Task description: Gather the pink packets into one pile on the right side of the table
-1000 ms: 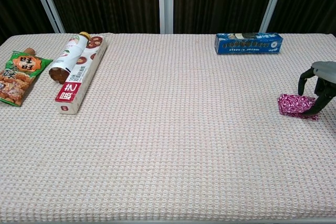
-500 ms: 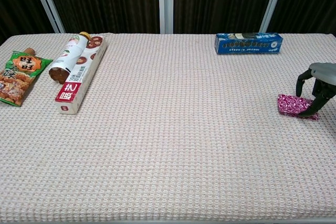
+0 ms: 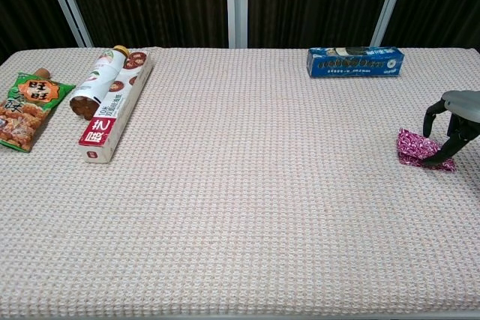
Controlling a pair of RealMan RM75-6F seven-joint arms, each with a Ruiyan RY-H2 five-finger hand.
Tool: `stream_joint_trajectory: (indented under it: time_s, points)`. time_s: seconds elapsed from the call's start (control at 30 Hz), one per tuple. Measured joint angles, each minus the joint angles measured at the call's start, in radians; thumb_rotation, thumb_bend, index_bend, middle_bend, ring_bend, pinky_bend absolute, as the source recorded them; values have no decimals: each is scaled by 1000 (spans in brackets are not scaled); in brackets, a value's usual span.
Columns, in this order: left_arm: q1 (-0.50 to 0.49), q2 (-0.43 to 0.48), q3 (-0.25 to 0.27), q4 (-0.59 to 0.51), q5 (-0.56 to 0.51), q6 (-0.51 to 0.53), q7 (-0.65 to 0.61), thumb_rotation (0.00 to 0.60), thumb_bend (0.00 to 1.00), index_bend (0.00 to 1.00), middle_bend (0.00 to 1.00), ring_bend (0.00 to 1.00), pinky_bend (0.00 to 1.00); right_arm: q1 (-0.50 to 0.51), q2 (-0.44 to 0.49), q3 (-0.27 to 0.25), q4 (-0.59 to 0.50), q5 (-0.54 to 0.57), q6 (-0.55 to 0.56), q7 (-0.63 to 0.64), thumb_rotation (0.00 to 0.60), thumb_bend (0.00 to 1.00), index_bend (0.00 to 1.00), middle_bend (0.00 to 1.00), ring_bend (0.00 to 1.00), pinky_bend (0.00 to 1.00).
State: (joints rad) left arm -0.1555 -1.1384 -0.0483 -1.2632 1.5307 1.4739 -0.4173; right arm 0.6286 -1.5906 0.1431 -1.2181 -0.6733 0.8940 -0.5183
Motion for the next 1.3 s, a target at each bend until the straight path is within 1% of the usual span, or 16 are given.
stream_joint_trajectory:
  time_s: [0.17,0.43,0.63,0.73,0.83,0.9,0.93,1.0,1.03,1.07,1.1,1.13,1.17,1.2,1.23,1.3]
  points:
    - [1,0,-1,1,0,2,-1,600,0,312,293,234,344,4,-1,-4,4,5,-9,-13,456,0,390,1000,1000,993]
    - [2,3,-1,-4,2,7,0,600,0,312,293,234,344,6,8,3,-13,-8,-2,-5,452,0,385,1000,1000,993]
    - [3,6,-4,-10,2,12,2,600,0,312,293,234,344,3,21,13,-39,-28,5,21,419,0,386,1000,1000,993]
    - [1,9,-6,-18,3,14,11,600,0,312,293,234,344,-1,36,28,-64,-59,19,58,407,0,386,1000,1000,987]
    - [-3,11,-8,-27,5,14,22,600,0,312,293,234,344,-10,60,50,-97,-116,47,120,402,0,386,1000,998,954]
    - [-7,12,-10,-33,5,11,36,600,0,312,293,234,344,-22,80,66,-118,-177,80,181,396,0,388,981,940,900]
    - [-9,11,-12,-35,5,10,41,600,0,312,293,234,344,-28,88,70,-125,-210,100,209,393,0,388,946,890,874]
    - [-13,10,-15,-37,4,8,58,600,0,312,293,234,344,-46,106,74,-129,-304,159,266,362,0,371,737,636,765]
    - [-15,10,-16,-38,4,7,66,600,0,312,293,234,344,-56,115,73,-126,-351,192,286,315,0,340,564,422,624]
    - [-17,9,-17,-40,4,7,75,600,0,312,293,234,344,-67,124,69,-121,-399,229,304,280,0,303,451,289,491]
    - [-20,10,-19,-45,5,7,87,600,0,312,293,234,344,-85,138,62,-113,-464,284,322,247,0,244,335,161,330]
    - [-21,11,-20,-49,6,7,96,600,0,312,293,234,344,-101,151,54,-107,-510,326,332,229,0,196,264,101,234]
    - [-23,13,-21,-55,7,6,105,600,0,312,293,234,344,-121,167,43,-103,-550,368,337,214,0,124,172,41,123]
    - [-26,16,-21,-66,10,6,118,600,1,312,293,234,344,-152,192,26,-100,-591,418,338,205,0,70,110,11,61]
    - [-27,20,-21,-76,13,6,127,600,1,312,293,234,344,-186,218,8,-100,-617,456,330,198,0,27,60,0,13]
    - [-32,29,-19,-97,21,4,152,600,3,312,293,234,344,-231,254,-17,-106,-634,495,302,196,0,0,15,0,0]
